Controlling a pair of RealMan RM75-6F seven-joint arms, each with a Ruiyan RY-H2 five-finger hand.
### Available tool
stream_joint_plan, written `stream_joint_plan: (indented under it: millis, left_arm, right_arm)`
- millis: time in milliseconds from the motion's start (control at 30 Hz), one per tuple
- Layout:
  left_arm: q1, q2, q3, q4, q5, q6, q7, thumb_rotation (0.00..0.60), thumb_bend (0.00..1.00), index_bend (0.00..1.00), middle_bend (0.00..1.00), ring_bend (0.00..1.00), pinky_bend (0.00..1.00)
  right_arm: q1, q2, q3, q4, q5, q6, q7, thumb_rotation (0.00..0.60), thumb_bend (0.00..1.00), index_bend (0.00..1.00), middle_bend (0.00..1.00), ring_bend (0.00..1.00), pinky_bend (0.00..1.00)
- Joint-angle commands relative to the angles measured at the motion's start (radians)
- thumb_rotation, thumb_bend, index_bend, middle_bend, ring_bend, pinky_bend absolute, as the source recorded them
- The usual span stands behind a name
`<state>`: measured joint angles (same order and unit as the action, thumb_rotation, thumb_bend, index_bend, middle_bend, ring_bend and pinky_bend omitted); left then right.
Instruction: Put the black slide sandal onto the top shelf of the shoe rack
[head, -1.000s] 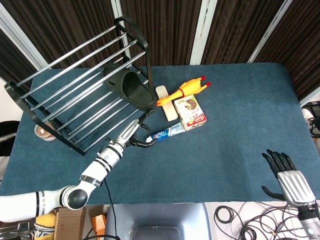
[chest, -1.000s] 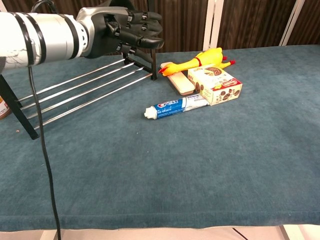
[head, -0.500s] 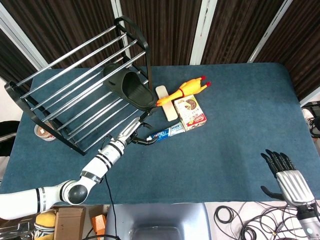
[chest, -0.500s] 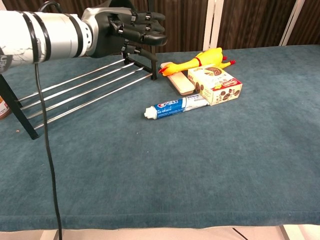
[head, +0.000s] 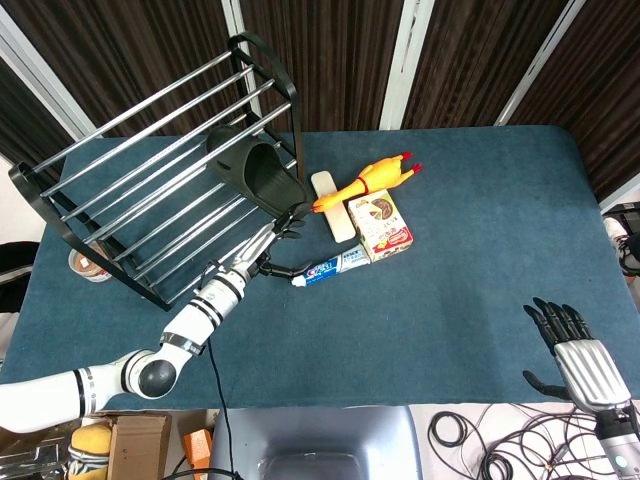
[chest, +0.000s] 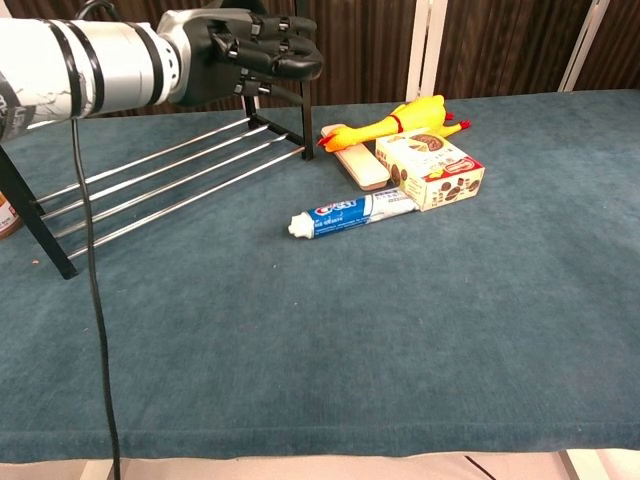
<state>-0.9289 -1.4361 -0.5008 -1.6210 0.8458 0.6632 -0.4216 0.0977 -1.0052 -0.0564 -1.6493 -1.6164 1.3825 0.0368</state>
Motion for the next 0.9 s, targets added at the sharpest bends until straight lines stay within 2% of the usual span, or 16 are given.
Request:
stream_joint_plan:
  millis: [33, 900]
  left_arm:
    - [0.0, 0.001, -0.002, 0.005, 0.002, 0.0, -0.007, 0.6, 0.34, 0.0, 0.0, 0.0, 0.19]
    - [-0.011, -0.003, -0.005, 0.079, 0.133, -0.143, -0.169, 0.6, 0.34, 0.0, 0.0, 0.0, 0.13]
  right_arm:
    - [0.0, 0.0, -0.001, -0.001, 0.0, -0.001, -0.001, 0.6, 0.16, 0.0, 0.0, 0.0, 0.0]
    - [-0.003, 0.008, -0.002, 0.001, -0.014, 0.014, 0.023, 0.6, 0.16, 0.0, 0.0, 0.0, 0.0]
